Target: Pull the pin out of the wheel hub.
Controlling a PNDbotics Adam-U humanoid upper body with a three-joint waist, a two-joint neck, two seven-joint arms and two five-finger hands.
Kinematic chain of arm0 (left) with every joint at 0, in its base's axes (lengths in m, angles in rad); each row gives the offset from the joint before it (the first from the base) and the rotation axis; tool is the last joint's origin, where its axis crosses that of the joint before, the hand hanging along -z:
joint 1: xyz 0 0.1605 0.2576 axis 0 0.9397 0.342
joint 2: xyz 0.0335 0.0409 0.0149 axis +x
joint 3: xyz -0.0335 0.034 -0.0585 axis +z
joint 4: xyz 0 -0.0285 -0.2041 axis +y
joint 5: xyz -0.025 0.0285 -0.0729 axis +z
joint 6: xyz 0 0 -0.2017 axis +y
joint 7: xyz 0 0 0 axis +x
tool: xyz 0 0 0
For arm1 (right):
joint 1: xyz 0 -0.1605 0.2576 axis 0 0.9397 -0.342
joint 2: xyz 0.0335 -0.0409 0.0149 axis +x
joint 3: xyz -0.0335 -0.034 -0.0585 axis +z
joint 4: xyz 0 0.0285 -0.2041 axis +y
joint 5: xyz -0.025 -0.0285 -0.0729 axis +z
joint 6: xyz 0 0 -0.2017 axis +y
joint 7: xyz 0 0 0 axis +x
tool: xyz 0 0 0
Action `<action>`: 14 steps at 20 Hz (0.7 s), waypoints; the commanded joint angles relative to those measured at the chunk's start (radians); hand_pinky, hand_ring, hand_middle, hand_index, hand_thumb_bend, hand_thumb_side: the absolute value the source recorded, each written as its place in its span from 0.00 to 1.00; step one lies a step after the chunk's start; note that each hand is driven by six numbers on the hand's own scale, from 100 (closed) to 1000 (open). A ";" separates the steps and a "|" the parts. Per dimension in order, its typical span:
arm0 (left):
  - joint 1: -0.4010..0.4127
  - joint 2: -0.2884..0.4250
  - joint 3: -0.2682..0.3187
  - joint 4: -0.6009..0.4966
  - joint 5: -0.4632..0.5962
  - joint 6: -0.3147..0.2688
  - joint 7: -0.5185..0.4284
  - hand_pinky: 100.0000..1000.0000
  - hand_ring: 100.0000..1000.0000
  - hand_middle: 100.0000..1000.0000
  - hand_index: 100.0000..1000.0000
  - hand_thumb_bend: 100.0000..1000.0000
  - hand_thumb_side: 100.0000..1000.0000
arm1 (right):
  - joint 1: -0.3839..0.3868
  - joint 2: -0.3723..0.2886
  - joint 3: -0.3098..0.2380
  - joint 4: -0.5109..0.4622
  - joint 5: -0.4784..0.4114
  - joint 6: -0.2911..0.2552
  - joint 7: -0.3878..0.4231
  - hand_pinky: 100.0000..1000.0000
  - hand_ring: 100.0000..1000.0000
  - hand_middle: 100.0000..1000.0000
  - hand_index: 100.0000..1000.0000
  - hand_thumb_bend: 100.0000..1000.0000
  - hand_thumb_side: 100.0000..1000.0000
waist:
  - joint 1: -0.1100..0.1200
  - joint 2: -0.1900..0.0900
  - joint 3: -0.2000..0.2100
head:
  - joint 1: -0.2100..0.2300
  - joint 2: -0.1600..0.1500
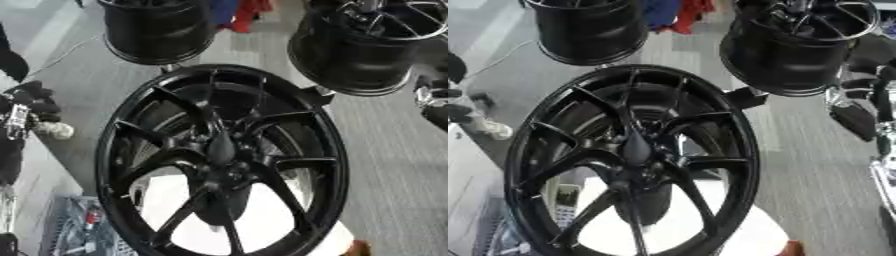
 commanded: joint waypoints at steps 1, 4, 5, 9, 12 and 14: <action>-0.013 0.002 -0.003 -0.013 -0.003 -0.004 -0.005 0.58 0.58 0.66 0.79 0.00 0.65 | 0.002 0.007 0.049 -0.050 -0.056 -0.027 0.024 0.62 0.63 0.71 0.81 0.07 0.05 | 0.003 -0.007 0.001 | -0.006 0.005; -0.015 -0.001 -0.006 -0.011 -0.004 -0.004 -0.008 0.58 0.58 0.66 0.79 0.00 0.65 | 0.004 0.029 0.091 -0.059 -0.083 -0.040 0.054 0.61 0.63 0.71 0.80 0.05 0.02 | 0.005 -0.004 -0.001 | -0.011 0.005; -0.016 -0.003 -0.009 -0.011 -0.005 -0.004 -0.010 0.58 0.58 0.66 0.79 0.00 0.65 | 0.003 0.037 0.101 -0.060 -0.089 -0.042 0.061 0.61 0.62 0.70 0.80 0.04 0.02 | 0.006 -0.003 0.000 | -0.012 0.005; -0.013 -0.008 -0.011 -0.006 -0.008 -0.004 -0.014 0.58 0.58 0.66 0.79 0.00 0.65 | -0.008 0.070 0.125 -0.053 -0.094 -0.049 0.081 0.61 0.62 0.70 0.80 0.04 0.02 | 0.007 -0.001 -0.001 | -0.013 0.005; -0.014 -0.011 -0.015 -0.004 -0.008 -0.006 -0.017 0.58 0.58 0.66 0.79 0.00 0.65 | -0.015 0.088 0.132 -0.045 -0.095 -0.055 0.085 0.61 0.62 0.70 0.80 0.04 0.02 | 0.007 0.001 0.000 | -0.012 0.005; -0.013 -0.011 -0.015 -0.004 -0.008 -0.006 -0.018 0.58 0.58 0.66 0.79 0.00 0.65 | -0.018 0.095 0.137 -0.040 -0.094 -0.056 0.090 0.61 0.62 0.70 0.80 0.03 0.02 | 0.007 0.000 -0.001 | -0.012 0.005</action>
